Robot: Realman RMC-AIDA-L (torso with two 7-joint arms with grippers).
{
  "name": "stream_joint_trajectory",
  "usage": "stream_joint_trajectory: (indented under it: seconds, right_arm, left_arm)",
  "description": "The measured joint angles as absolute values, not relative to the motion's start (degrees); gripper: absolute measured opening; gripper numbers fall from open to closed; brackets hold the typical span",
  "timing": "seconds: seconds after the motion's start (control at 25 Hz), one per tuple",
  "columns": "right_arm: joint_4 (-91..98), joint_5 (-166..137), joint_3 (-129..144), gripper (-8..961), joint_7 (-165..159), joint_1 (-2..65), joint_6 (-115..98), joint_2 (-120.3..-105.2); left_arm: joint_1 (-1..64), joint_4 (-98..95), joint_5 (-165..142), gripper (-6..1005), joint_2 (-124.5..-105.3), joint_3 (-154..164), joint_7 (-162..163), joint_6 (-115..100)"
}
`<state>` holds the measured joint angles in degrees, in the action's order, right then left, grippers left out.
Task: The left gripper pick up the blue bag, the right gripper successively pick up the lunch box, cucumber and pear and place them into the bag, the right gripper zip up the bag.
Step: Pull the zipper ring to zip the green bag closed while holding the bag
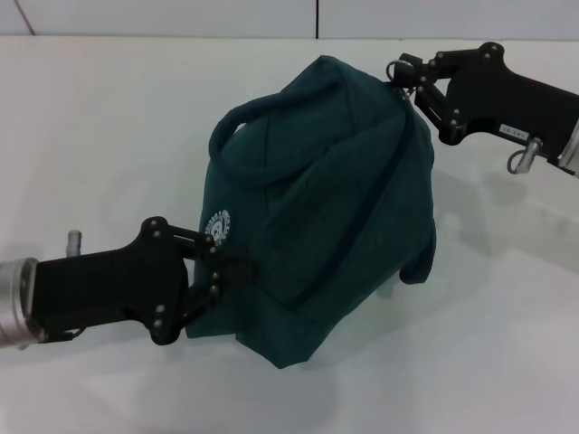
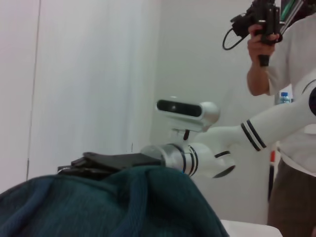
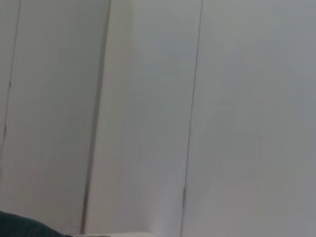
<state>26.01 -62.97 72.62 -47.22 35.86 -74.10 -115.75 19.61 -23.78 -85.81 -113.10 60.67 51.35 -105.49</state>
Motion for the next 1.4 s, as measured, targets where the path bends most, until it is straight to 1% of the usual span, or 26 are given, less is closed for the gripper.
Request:
stream_joint_trajectory:
  seconds: [0.2, 0.48, 0.72, 1.0, 1.4]
  right_arm:
    - [26.1, -63.3, 73.5, 17, -48.2, 35.4, -78.8, -115.60]
    - [26.7, -63.5, 73.2, 17, -50.9, 33.9, -82.9, -114.73]
    - [26.7, -63.5, 73.2, 17, -51.0, 33.7, -83.5, -114.63]
    - [26.9, -63.5, 73.5, 17, -52.1, 33.2, -89.0, -114.04]
    - [27.5, -63.4, 71.3, 17, -51.5, 32.2, -85.9, -113.94]
  left_arm:
    - [19.6, -24.1, -86.7, 64, -113.08, 60.4, 52.4, -105.2]
    - [19.5, -24.1, -86.6, 67, -112.64, 60.2, 52.6, -103.3]
    - [19.6, -24.9, -86.7, 77, -112.69, 58.5, 53.1, -101.8]
    - [18.9, -27.9, -88.0, 88, -112.37, 55.1, 55.6, -98.3]
    - [19.3, -28.0, -88.8, 104, -112.54, 54.2, 55.6, -94.9]
